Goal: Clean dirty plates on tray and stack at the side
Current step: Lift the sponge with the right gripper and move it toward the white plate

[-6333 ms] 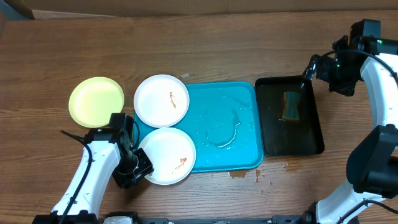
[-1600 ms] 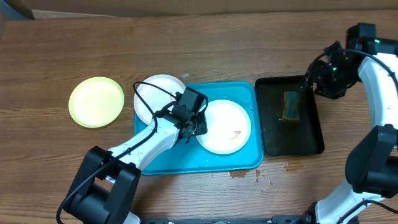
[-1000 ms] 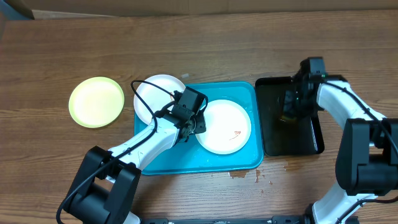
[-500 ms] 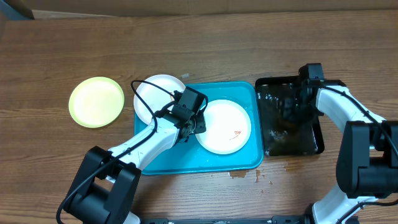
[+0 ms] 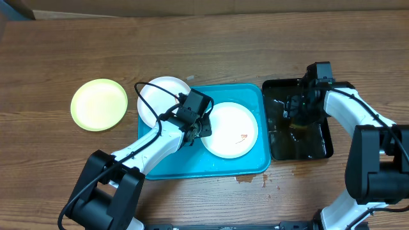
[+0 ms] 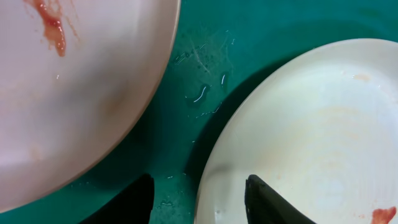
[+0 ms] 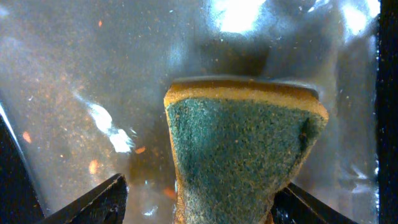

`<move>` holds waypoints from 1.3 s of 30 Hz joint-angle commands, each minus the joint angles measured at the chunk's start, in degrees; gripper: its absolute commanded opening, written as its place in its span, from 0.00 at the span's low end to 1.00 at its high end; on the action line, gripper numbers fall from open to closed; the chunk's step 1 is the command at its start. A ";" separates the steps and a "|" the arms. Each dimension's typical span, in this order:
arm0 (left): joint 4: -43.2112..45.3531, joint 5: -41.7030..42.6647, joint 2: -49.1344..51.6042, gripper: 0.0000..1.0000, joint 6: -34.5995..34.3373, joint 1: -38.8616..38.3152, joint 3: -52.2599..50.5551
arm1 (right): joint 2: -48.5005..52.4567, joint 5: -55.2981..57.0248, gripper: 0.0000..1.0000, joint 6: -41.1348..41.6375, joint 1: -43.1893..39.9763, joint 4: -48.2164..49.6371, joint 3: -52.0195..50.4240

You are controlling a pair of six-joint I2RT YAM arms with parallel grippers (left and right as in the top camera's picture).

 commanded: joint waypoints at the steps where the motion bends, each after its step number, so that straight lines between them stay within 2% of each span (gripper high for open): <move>1: 0.55 -1.29 0.48 0.53 0.26 0.17 -0.31 | 0.20 2.12 0.75 0.07 -0.39 1.36 0.96; 5: 0.52 -1.46 0.72 0.57 0.26 0.17 -0.31 | 0.20 4.39 0.75 0.04 -0.39 2.27 0.87; 10: 1.90 -1.07 3.19 0.56 0.24 0.17 -0.31 | 0.20 4.39 0.73 0.07 -0.39 2.84 0.76; 12: 2.51 -0.90 3.72 0.42 0.24 0.17 -0.31 | 0.20 4.37 0.65 0.07 -0.39 2.89 0.76; 14: 2.80 -0.90 3.72 0.26 0.22 0.22 -0.31 | 0.20 4.35 0.46 0.04 -0.39 3.15 0.76; 15: 2.75 -0.87 3.69 0.09 0.22 0.22 -0.31 | 0.20 3.82 0.36 -1.38 -0.20 3.32 0.76; 16: 1.77 -0.57 3.69 0.04 0.09 0.22 -0.31 | 0.20 2.78 0.32 -3.30 0.46 3.21 0.76; 17: 1.27 0.79 3.69 0.04 -0.17 0.24 -0.28 | 0.20 2.49 0.32 -3.76 0.96 3.06 0.76; 21: -1.01 7.98 3.69 0.04 -0.26 0.37 -0.28 | 0.20 2.47 0.34 -7.50 3.82 1.33 0.76; 23: -1.57 8.81 3.69 0.10 -0.24 0.37 -0.28 | 0.20 2.47 0.36 -8.24 5.42 0.24 0.76; 25: -1.49 8.74 3.69 0.25 -0.26 0.46 -0.28 | 0.20 2.49 0.36 -9.55 7.21 -0.79 0.79; 27: -1.20 8.74 3.69 0.45 -0.24 0.79 -0.28 | 0.20 3.19 0.37 -10.75 8.35 -1.27 0.94; 28: -0.79 8.72 3.69 0.50 -0.22 1.01 -0.28 | 0.15 4.55 0.40 -10.67 8.81 -1.81 1.49; 31: 1.25 8.46 3.69 0.53 0.15 1.90 -0.28 | 0.13 6.43 0.48 -8.02 9.03 -4.72 4.15; 34: 3.98 7.72 3.69 0.52 2.19 3.21 -0.28 | 0.13 6.62 0.51 -7.61 8.92 -7.85 7.08; 39: 7.04 7.39 3.69 0.51 5.62 4.13 -0.28 | 0.15 6.54 0.64 -5.88 8.92 -10.29 8.28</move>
